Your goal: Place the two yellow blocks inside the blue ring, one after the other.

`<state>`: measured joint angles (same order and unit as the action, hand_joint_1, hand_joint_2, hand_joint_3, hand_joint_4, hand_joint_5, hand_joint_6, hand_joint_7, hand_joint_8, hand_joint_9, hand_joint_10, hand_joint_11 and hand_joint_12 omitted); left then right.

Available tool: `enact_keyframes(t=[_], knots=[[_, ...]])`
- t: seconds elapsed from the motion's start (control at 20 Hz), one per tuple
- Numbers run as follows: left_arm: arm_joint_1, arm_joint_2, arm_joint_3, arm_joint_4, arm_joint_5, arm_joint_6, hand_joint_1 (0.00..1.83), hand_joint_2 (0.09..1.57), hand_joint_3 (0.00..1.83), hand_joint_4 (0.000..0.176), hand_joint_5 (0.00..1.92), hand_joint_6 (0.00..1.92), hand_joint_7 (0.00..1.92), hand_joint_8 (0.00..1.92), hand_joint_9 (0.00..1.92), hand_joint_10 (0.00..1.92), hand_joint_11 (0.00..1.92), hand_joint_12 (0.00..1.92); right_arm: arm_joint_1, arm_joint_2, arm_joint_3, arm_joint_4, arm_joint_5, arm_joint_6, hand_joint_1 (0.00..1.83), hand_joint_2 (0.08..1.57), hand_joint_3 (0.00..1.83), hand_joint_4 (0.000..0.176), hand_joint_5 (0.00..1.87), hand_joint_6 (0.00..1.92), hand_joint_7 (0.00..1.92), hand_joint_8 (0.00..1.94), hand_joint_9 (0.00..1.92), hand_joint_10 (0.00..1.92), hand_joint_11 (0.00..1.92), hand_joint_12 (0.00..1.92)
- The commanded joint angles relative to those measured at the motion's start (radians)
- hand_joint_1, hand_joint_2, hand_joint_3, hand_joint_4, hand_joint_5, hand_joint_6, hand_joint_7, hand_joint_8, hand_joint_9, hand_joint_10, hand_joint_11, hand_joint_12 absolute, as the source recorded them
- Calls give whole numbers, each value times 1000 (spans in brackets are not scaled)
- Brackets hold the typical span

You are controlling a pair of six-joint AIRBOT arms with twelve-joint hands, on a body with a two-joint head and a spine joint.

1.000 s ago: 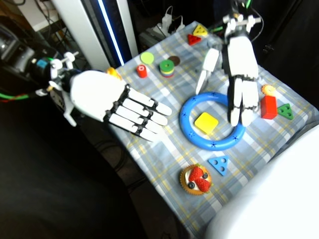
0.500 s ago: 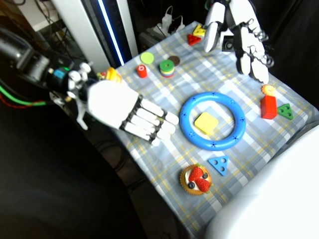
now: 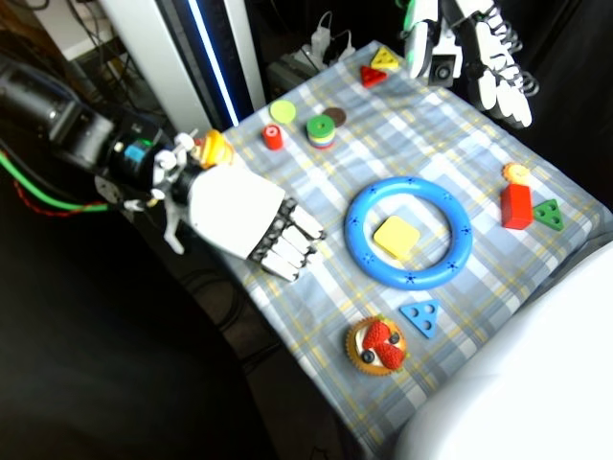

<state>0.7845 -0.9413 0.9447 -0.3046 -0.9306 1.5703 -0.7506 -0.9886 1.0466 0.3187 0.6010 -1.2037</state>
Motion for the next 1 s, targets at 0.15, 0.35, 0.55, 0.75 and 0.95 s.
enact_keyframes(t=[0.15, 0.35, 0.55, 0.75, 0.95], knots=[[64, 10, -8, -21, -190, -53, 450, 1429, 8, 0, 227, 9, 120, 3, 91, 16, 0, 377, 110, -60, 60, -65, 70, 4, 1296, 1257, 0, 0, 626, 1329, 763, 1402, 683, 1609, 547, 1856], [94, 8, -6, -45, -207, -73, 592, 1414, 0, 0, 222, 1, 113, 1, 80, 8, 0, 362, 206, -180, 175, -87, -47, 3, 1320, 1265, 2, 0, 630, 1373, 698, 1429, 678, 1637, 538, 1730], [94, -4, 1, -50, -199, -73, 555, 1417, 0, 0, 236, 3, 121, 2, 89, 9, 0, 424, 239, -272, 262, -87, -120, 2, 1331, 1251, 0, 0, 624, 1369, 745, 1381, 706, 1571, 558, 1650], [94, -12, 8, -51, -197, -84, 456, 1436, 1, 6, 210, 1, 108, 0, 92, 5, 0, 525, 253, -322, 307, -80, -157, 2, 1190, 1279, 0, 0, 604, 1373, 760, 1488, 641, 1384, 515, 1661], [94, -13, 9, -51, -198, -92, 511, 1441, 0, 3, 211, 2, 105, 0, 88, 1, 0, 433, 260, -324, 299, -80, -166, 2, 981, 1241, 0, 26, 237, 220, 366, 533, 214, 990, 5, 1502]])
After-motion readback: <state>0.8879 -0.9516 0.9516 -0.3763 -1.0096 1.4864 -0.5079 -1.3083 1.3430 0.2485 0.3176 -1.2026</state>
